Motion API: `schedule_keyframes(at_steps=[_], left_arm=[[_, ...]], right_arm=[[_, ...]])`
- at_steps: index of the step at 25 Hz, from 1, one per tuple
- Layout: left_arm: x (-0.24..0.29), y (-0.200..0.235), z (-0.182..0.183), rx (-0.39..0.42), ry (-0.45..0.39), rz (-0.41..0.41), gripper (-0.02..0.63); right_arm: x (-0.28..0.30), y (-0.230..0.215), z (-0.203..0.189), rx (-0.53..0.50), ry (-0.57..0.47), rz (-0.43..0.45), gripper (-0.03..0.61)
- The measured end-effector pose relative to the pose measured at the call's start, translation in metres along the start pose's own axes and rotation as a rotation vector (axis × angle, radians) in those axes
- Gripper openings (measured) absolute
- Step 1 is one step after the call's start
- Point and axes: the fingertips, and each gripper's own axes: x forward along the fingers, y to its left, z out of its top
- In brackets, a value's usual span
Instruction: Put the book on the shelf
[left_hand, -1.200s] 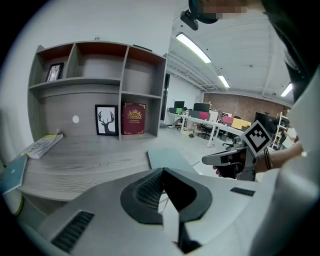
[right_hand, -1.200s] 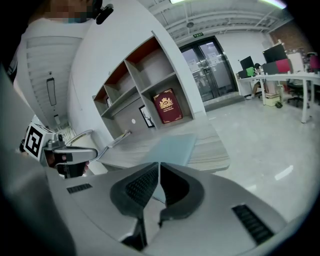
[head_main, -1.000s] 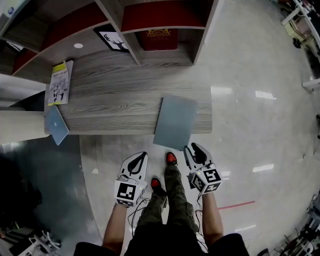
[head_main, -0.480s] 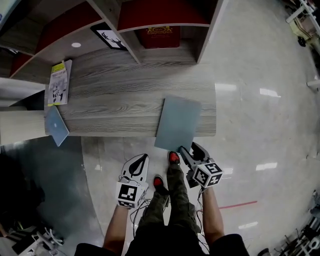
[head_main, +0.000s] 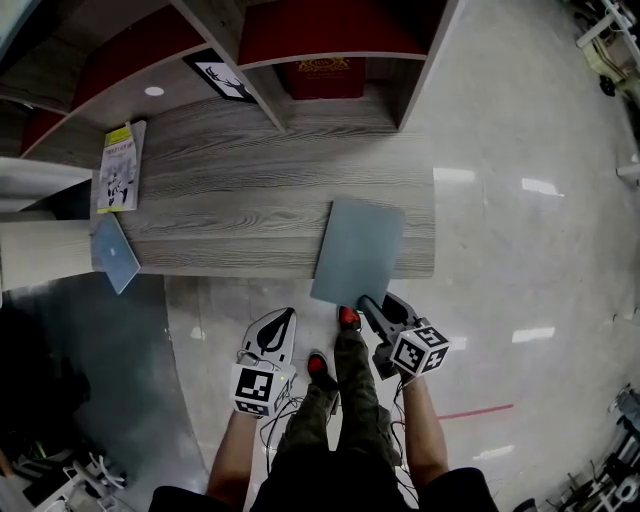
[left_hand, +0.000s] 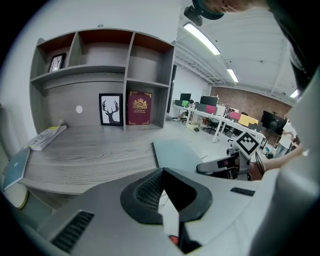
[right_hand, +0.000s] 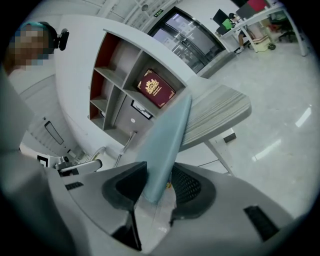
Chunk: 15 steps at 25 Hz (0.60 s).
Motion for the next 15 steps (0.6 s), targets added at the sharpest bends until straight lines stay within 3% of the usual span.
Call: schedule_keyframes(at_steps=[9,15], left_arm=[[-0.009,-0.005,0.021,0.013,-0.036,0.004,0.003],[-0.024,-0.007,0.048,0.020,-0.084,0.010,0.003]], right_arm=[[-0.010,0.015,0.020,0.033,-0.068,0.019,0.117],[-0.021,0.031,0.045,-0.008,-0.105,-0.019,0.078]])
